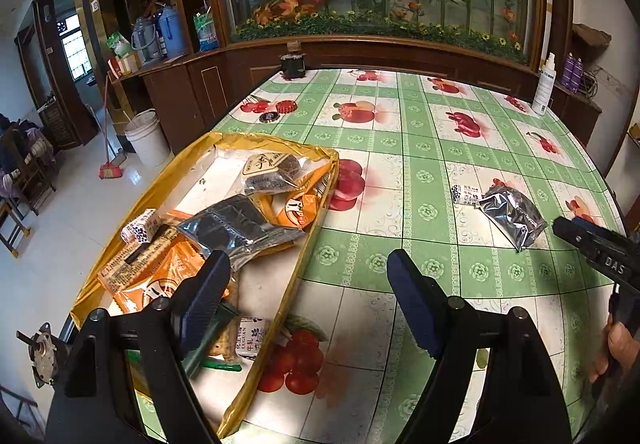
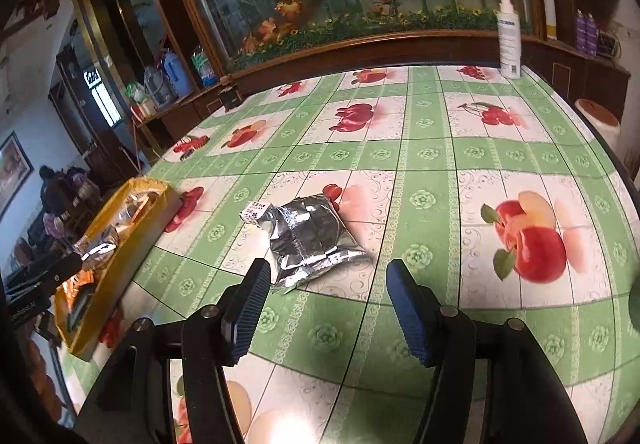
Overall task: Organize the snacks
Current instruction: 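Grasp the silver foil packet with the right gripper while the left grasps a white milk-candy pack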
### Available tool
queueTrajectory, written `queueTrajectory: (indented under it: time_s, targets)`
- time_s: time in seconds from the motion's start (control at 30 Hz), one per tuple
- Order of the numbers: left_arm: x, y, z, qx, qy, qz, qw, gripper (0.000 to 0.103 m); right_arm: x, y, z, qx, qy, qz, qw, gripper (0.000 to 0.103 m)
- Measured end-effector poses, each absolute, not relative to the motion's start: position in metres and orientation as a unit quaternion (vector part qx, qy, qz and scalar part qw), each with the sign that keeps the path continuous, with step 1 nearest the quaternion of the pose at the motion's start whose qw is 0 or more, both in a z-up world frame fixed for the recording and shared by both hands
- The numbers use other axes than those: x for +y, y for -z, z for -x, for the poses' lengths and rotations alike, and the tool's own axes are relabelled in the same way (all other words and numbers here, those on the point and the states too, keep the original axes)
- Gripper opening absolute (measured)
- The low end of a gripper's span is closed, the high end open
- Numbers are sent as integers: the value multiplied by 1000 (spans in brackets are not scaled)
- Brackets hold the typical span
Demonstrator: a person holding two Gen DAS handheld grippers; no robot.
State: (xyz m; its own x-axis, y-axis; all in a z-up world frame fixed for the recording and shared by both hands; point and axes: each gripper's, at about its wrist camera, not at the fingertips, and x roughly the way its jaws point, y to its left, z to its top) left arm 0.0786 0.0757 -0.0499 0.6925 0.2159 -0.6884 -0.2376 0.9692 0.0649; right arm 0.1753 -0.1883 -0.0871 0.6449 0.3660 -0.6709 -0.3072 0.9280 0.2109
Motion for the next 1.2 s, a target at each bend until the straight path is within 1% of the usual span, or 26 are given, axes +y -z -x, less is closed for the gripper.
queueTrajectory:
  time_s: [0.23,0.33,0.47,0.53,0.6,0.67,0.77,0.87,1.07,1.2]
  targets:
    - [72,59,-82,387,-109,10,916,81,-148,95,-200,387,-202,59,898,64]
    - [70,61,-83,393,-105,9,913,81,-132,103,-215,398,-203,103,889,69]
    - [66,61,-85,395,-100,3,913,81,-121,117,-232,422,-209,120,874,70]
    - [63,60,-85,392,-100,-1,914,81,-121,122,-235,427,-214,108,872,72]
    - [61,60,-87,393,-98,-5,914,81,-124,121,-233,425,-218,95,874,70]
    - [57,61,-90,397,-93,-9,913,81,-128,120,-231,422,-219,78,876,61]
    - [51,65,-99,403,-84,-17,911,81,-141,116,-222,424,-219,51,877,60]
    - [40,71,-119,427,-53,-23,902,81,-162,110,-205,418,-217,2,882,60]
    - [3,83,-171,450,-7,-5,893,81,-208,96,-165,366,-204,-103,902,60]
    - [-26,92,-203,451,-8,-31,892,81,-221,86,-158,324,-194,-128,917,60]
